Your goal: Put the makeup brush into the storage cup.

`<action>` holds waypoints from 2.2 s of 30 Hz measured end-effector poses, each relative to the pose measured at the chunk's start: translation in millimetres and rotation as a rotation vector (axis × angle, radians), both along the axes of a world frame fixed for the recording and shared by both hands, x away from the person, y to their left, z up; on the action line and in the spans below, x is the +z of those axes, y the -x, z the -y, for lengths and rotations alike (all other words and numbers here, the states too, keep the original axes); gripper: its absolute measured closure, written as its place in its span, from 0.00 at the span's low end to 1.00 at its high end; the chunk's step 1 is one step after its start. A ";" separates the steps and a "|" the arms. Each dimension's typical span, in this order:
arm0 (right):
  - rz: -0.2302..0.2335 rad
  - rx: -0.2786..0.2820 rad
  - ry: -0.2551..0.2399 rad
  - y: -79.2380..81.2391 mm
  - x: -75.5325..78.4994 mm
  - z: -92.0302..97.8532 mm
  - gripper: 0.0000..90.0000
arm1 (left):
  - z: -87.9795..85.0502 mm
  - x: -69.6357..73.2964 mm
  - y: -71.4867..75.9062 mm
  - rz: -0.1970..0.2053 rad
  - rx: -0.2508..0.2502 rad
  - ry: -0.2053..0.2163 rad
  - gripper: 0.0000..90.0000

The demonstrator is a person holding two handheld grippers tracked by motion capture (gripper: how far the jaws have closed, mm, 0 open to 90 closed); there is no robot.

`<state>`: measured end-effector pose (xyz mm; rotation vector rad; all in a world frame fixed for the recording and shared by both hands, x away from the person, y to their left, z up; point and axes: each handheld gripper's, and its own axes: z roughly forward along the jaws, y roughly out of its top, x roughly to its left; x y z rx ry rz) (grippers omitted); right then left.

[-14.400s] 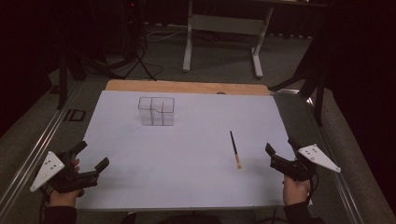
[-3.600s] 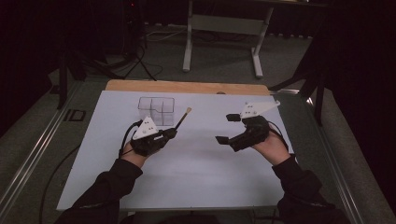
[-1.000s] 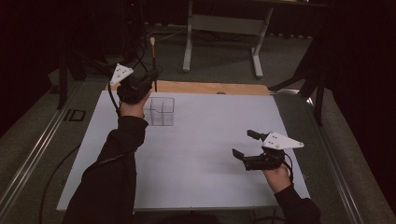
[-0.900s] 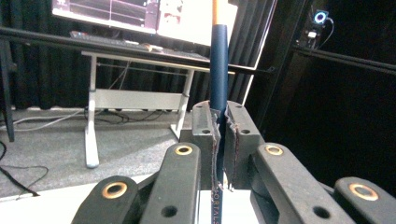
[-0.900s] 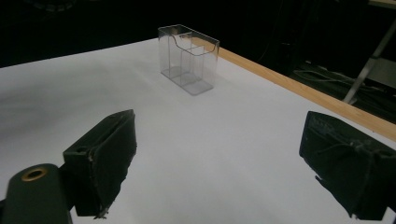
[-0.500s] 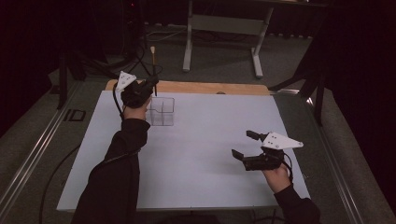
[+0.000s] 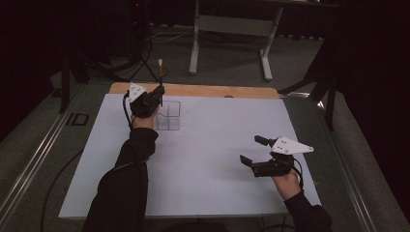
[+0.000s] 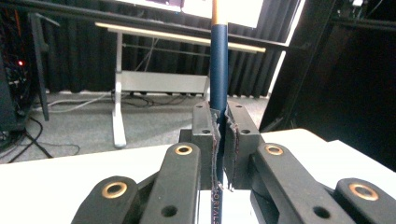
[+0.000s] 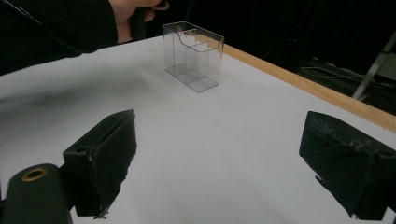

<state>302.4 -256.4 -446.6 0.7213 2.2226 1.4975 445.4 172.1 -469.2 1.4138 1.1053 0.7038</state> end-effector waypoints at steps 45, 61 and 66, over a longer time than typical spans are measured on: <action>-0.007 -0.011 0.001 -2.1 -0.4 2.0 0.12 | 13.0 -22.6 -9.1 -0.268 0.044 -0.011 0.42; 0.005 -0.025 -0.021 -3.4 2.9 4.3 0.12 | 13.0 7.4 -2.1 -0.268 -0.004 0.016 0.00; 0.004 -0.030 -0.027 -3.3 2.8 5.4 0.12 | 12.9 16.0 2.5 -0.262 -0.038 -0.007 0.00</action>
